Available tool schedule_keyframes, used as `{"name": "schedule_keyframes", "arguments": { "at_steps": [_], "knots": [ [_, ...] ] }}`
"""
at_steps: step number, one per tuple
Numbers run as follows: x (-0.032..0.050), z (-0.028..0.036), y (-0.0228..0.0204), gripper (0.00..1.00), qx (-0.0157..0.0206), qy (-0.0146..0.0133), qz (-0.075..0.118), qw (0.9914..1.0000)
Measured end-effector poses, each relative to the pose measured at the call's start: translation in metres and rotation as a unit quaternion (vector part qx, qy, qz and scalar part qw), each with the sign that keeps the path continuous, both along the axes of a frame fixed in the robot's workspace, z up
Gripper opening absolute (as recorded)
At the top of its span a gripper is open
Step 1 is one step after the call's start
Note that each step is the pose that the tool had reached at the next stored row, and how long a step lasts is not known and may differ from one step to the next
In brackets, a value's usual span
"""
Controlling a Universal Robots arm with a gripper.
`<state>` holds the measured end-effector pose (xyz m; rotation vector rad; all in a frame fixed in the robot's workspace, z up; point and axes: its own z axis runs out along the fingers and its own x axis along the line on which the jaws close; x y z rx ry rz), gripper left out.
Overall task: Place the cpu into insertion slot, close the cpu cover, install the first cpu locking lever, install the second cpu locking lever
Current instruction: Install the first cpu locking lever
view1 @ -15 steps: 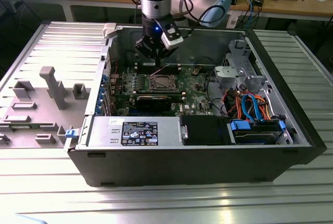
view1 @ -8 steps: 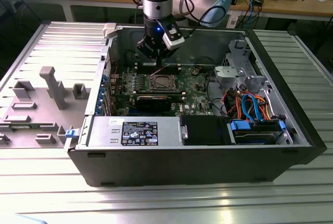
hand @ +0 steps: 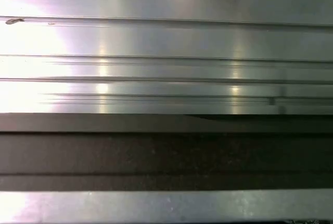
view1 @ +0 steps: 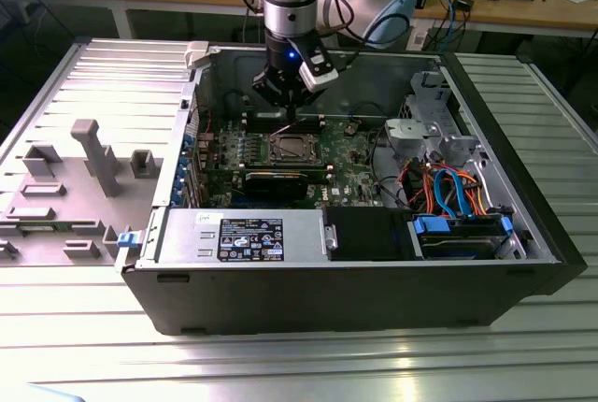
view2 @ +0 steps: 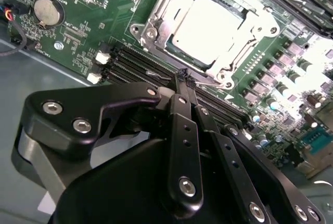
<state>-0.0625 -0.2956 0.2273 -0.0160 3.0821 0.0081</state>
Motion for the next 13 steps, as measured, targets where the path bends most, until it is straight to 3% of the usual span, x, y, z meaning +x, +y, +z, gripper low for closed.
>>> {"name": "schedule_keyframes", "arguments": {
  "at_steps": [13],
  "knots": [
    [0.0120,-0.0121,0.0000,0.11,0.0001,0.0000,-0.001,1.00000]
  ]
}}
